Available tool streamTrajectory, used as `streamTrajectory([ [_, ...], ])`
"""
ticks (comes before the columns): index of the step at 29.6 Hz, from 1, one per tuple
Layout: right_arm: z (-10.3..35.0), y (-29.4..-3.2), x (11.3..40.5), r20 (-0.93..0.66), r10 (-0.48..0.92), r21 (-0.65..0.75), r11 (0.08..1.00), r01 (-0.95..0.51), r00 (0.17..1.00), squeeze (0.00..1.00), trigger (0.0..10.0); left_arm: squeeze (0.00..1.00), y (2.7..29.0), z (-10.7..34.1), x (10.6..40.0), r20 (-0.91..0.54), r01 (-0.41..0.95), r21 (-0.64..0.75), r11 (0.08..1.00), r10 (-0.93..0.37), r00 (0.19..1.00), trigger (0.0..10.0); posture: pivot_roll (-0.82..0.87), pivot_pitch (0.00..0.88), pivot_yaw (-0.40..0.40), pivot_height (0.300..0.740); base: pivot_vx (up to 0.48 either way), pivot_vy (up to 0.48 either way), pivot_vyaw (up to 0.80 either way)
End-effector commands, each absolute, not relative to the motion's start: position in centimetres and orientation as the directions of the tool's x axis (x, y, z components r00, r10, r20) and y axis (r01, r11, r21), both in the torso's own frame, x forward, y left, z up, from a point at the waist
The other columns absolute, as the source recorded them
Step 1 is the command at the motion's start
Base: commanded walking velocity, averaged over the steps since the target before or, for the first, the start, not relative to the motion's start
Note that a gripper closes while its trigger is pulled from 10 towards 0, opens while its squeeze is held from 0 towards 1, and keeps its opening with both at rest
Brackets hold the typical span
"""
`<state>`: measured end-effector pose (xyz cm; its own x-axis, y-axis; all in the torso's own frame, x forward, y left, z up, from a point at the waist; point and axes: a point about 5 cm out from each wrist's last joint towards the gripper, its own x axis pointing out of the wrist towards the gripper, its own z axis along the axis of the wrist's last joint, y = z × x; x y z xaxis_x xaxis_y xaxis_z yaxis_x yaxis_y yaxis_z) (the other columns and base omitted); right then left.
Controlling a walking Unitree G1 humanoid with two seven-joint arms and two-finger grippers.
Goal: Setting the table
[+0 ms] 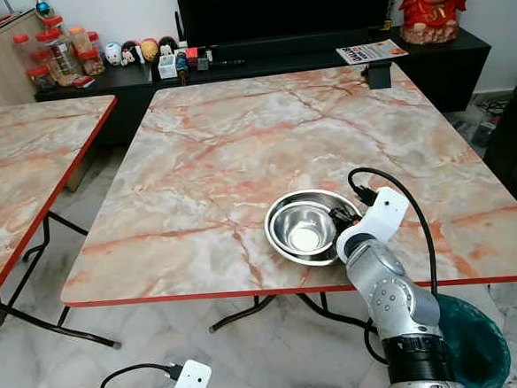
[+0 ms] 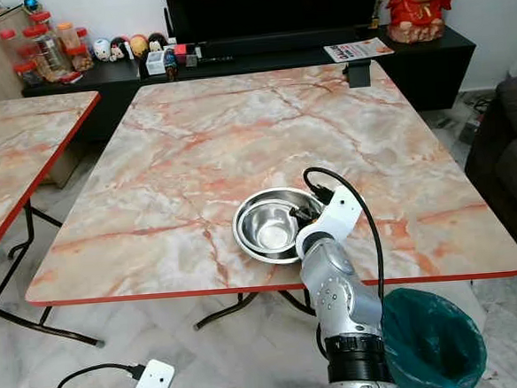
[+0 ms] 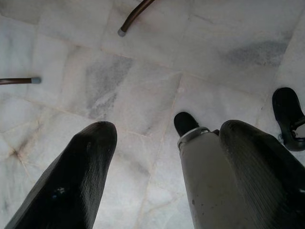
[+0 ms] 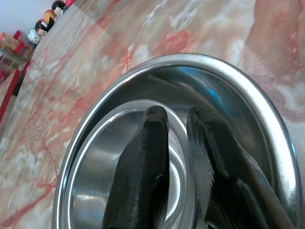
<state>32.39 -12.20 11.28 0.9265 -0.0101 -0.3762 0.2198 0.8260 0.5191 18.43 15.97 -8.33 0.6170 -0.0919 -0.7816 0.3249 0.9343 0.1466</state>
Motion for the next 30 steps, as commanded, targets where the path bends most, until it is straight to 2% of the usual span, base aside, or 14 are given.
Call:
streamTrajectory([
  [1,12.0,-12.0,32.8,-0.353,-0.018,0.520,0.827,0.212,0.935,0.00,10.0,0.00,16.4,-8.5,18.1,-0.794,0.331,0.152,0.931,-0.084,0.601,10.0,-0.01,0.001,0.062,0.740,0.000,0.000,0.00],
  [3,12.9,-12.4,32.9,-0.319,-0.063,0.474,0.853,0.216,0.946,0.00,10.0,0.00,16.4,-8.5,18.1,-0.794,0.332,0.152,0.931,-0.085,0.601,10.0,-0.01,0.002,0.061,0.740,0.000,0.000,0.00],
  [8,16.0,-13.6,33.2,-0.181,-0.174,0.255,0.942,0.217,0.968,0.00,10.0,0.00,16.4,-8.5,18.2,-0.794,0.334,0.150,0.931,-0.088,0.601,10.0,-0.02,0.001,0.064,0.740,0.000,0.000,0.00],
  [16,17.6,-13.8,33.3,-0.103,-0.207,0.187,0.957,0.223,0.973,0.00,10.0,0.00,16.3,-8.4,18.2,-0.795,0.338,0.147,0.930,-0.092,0.600,10.0,-0.02,0.000,0.063,0.740,0.000,0.000,0.00],
  [19,18.7,-12.8,33.5,0.007,-0.142,0.199,0.970,0.138,0.990,0.00,10.0,0.00,16.3,-8.4,18.3,-0.794,0.336,0.146,0.931,-0.092,0.601,10.0,-0.02,0.000,0.063,0.740,0.000,0.000,0.00],
  [21,18.5,-10.9,33.3,0.121,0.011,0.180,0.983,-0.033,0.993,0.00,10.0,0.00,16.3,-8.3,18.5,-0.783,0.322,0.151,0.935,-0.086,0.616,10.0,-0.02,0.000,0.060,0.740,0.000,0.000,0.00],
  [25,17.2,-10.4,33.1,0.135,0.053,0.147,0.987,-0.073,0.989,0.00,10.0,0.00,16.2,-8.2,18.6,-0.777,0.315,0.149,0.937,-0.086,0.623,10.0,-0.02,0.000,0.059,0.740,0.000,0.000,0.00],
  [28,13.9,-9.8,32.7,0.113,0.112,0.011,0.993,-0.114,0.987,0.00,10.0,0.00,16.3,-8.2,18.7,-0.773,0.301,0.148,0.942,-0.079,0.630,10.0,-0.01,0.000,0.060,0.740,0.000,0.000,0.00],
  [30,12.8,-9.6,32.4,0.098,0.130,-0.024,0.991,-0.128,0.987,0.00,10.0,0.00,16.3,-8.2,18.7,-0.773,0.296,0.149,0.943,-0.076,0.630,10.0,-0.01,0.000,0.060,0.740,0.000,0.000,0.00],
])
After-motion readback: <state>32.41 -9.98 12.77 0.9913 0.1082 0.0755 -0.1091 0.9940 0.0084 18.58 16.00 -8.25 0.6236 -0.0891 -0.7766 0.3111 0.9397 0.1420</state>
